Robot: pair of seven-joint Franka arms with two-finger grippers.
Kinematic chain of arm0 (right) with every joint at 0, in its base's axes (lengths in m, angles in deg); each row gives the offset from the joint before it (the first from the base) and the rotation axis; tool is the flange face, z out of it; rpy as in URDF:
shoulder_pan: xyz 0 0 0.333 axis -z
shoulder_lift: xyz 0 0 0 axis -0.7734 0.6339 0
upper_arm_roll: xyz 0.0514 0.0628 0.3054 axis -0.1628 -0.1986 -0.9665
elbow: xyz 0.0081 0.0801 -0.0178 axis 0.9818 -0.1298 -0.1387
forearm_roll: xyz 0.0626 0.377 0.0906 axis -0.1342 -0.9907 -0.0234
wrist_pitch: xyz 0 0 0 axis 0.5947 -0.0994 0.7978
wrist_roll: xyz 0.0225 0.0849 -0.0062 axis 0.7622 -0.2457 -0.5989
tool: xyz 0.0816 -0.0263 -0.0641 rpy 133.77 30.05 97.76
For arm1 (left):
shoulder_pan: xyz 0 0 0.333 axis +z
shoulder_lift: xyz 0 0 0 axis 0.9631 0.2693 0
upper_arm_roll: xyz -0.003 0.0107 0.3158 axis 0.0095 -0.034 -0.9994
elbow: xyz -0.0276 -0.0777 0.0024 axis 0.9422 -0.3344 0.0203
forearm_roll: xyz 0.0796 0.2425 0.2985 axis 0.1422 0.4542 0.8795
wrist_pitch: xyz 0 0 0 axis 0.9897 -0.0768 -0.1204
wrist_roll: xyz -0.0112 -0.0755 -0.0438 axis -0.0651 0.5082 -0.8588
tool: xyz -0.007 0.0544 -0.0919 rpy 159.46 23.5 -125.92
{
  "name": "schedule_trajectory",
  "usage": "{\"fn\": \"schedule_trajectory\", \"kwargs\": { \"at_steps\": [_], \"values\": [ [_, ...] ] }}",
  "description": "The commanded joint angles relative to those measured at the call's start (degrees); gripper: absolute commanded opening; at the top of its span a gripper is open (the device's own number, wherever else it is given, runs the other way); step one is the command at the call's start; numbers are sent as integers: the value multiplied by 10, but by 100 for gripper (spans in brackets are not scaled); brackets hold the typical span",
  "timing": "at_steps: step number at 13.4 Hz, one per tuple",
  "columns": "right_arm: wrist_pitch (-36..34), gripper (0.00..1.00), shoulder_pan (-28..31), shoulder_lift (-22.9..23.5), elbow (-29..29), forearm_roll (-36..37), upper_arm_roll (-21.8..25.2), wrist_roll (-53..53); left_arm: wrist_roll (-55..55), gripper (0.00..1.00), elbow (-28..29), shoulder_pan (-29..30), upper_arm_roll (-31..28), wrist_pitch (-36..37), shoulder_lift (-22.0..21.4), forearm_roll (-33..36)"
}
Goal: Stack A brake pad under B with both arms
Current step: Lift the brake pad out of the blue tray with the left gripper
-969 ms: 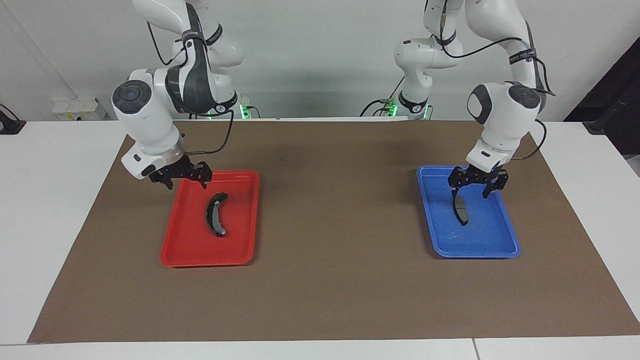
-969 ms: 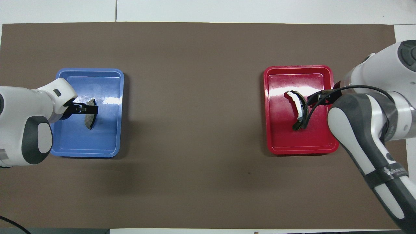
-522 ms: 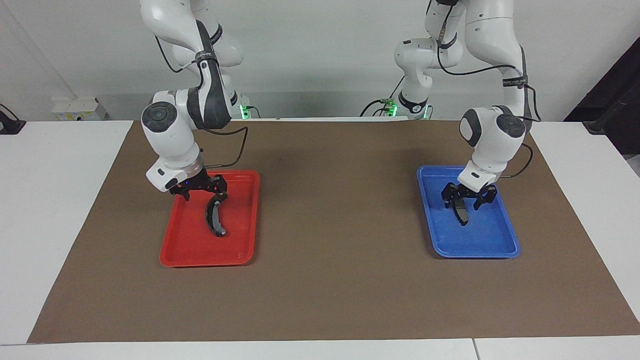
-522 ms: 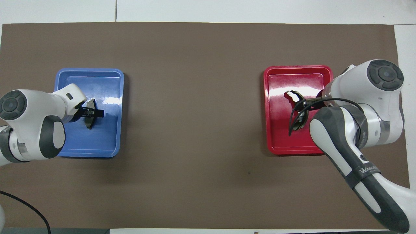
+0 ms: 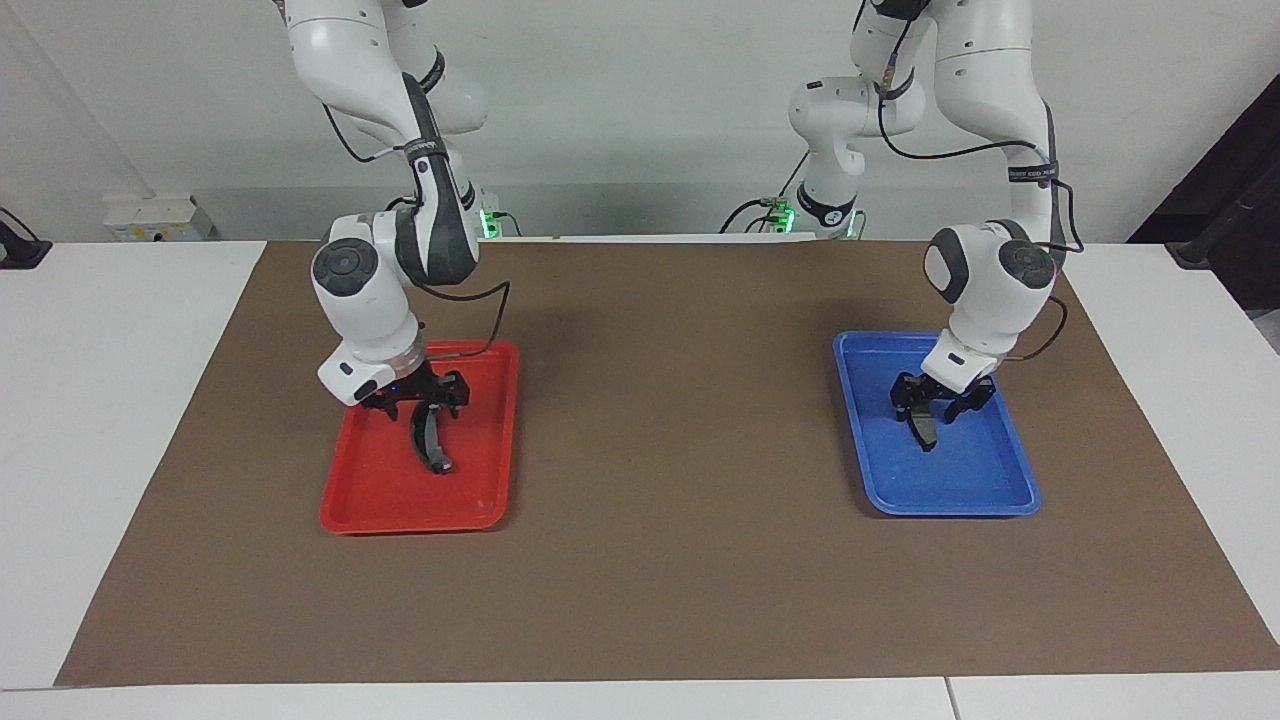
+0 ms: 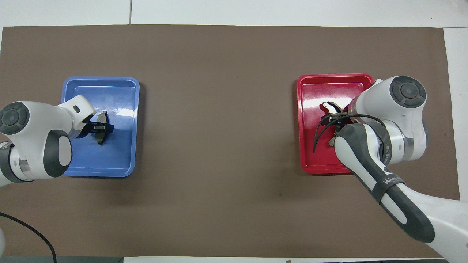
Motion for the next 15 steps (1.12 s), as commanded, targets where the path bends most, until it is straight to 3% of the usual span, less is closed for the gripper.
{"fn": "schedule_trajectory", "kwargs": {
  "at_steps": [1,4,6,8,11,15],
  "values": [
    [15,88,9,13,-2,-3,-7,1,6,25,2,6,1,6,4,4],
    [13,78,13,12,-1,-3,-7,-21,4,2,0,5,2,7,4,4],
    [12,74,14,11,-2,-3,-6,-23,3,1,-14,4,2,36,2,4],
    [12,66,17,11,-3,-3,-6,-34,6,1,-73,1,3,102,1,5],
    [15,63,21,11,-6,-3,-6,-40,-2,1,-156,-5,17,209,2,-6],
    [14,56,21,11,-6,-2,-6,-45,-199,1,-208,-13,120,229,5,-11]
  ]
}}
